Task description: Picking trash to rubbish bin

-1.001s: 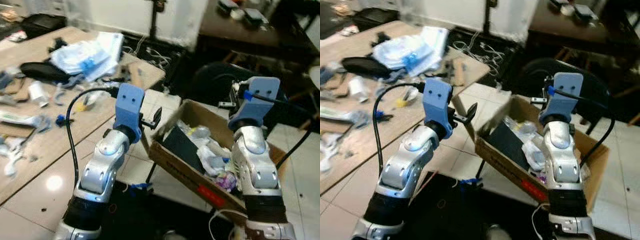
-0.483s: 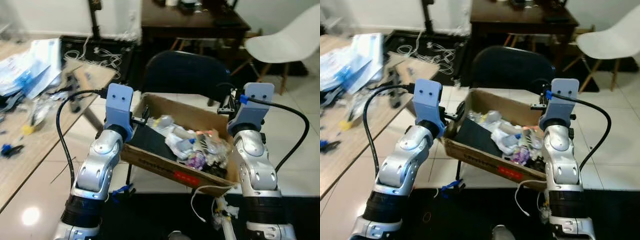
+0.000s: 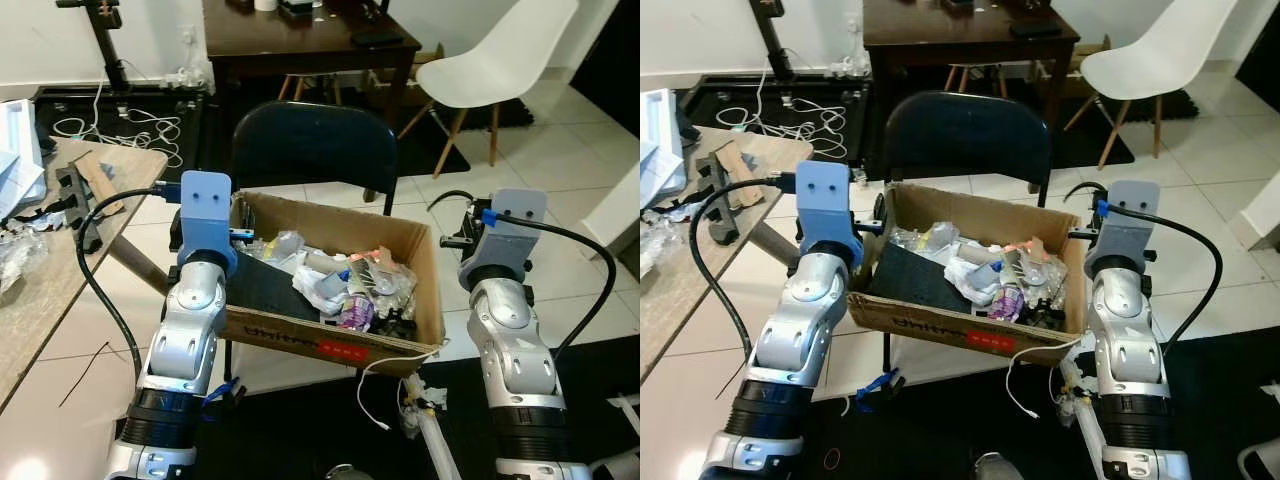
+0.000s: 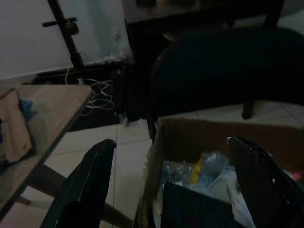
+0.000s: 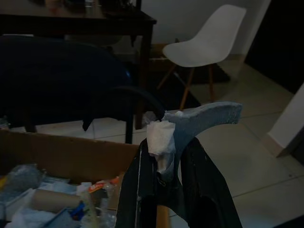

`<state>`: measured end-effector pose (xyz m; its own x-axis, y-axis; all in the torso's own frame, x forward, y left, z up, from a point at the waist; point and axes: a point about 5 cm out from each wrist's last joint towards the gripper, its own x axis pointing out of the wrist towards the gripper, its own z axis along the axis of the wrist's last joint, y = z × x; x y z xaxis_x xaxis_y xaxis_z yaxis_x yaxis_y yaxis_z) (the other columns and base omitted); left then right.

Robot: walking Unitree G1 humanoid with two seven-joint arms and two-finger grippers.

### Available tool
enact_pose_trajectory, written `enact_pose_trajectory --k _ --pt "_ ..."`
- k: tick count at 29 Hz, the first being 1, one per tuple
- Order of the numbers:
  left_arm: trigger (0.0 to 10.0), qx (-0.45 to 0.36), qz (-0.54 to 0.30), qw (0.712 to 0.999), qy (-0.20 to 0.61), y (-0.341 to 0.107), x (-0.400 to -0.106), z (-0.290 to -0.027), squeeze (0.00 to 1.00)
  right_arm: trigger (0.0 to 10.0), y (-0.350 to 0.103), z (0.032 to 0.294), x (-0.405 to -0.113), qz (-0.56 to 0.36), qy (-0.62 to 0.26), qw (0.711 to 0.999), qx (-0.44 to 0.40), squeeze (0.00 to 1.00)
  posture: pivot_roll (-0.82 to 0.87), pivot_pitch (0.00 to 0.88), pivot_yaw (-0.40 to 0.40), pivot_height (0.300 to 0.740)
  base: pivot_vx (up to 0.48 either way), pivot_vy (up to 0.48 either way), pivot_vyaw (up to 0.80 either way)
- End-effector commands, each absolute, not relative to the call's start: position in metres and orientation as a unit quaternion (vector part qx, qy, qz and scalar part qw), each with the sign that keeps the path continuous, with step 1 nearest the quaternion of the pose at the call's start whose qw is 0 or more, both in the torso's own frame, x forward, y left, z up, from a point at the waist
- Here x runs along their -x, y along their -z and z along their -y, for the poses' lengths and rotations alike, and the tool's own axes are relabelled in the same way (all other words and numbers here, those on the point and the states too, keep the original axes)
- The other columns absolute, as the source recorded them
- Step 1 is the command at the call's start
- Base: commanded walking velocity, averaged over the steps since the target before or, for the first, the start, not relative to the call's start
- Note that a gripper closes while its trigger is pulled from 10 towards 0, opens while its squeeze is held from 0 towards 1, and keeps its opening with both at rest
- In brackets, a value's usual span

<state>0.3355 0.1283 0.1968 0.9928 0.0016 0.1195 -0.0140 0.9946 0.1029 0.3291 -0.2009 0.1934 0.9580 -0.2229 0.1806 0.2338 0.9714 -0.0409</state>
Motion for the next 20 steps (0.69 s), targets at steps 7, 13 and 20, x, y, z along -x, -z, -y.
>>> enact_pose_trajectory --k 7,13,20 --pt "10.0 -0.041 0.032 0.997 0.049 -0.181 -0.332 -0.118 0.0 10.0 -0.181 0.197 -0.326 0.074 0.091 0.993 0.01 0.0 -0.03 0.131 0.001 0.74 0.0 0.0 0.0" --pt "10.0 -0.03 0.04 0.997 0.066 -0.185 -0.331 -0.114 0.0 10.0 -0.181 0.195 -0.328 0.072 0.084 0.994 0.007 0.0 -0.03 0.121 -0.002 0.74 0.293 0.0 0.0" --pt "10.0 -0.03 0.042 0.996 0.069 -0.186 -0.331 -0.114 0.0 10.0 -0.18 0.194 -0.329 0.07 0.078 0.994 0.006 0.0 -0.03 0.119 -0.004 0.74 0.4 0.0 0.0"
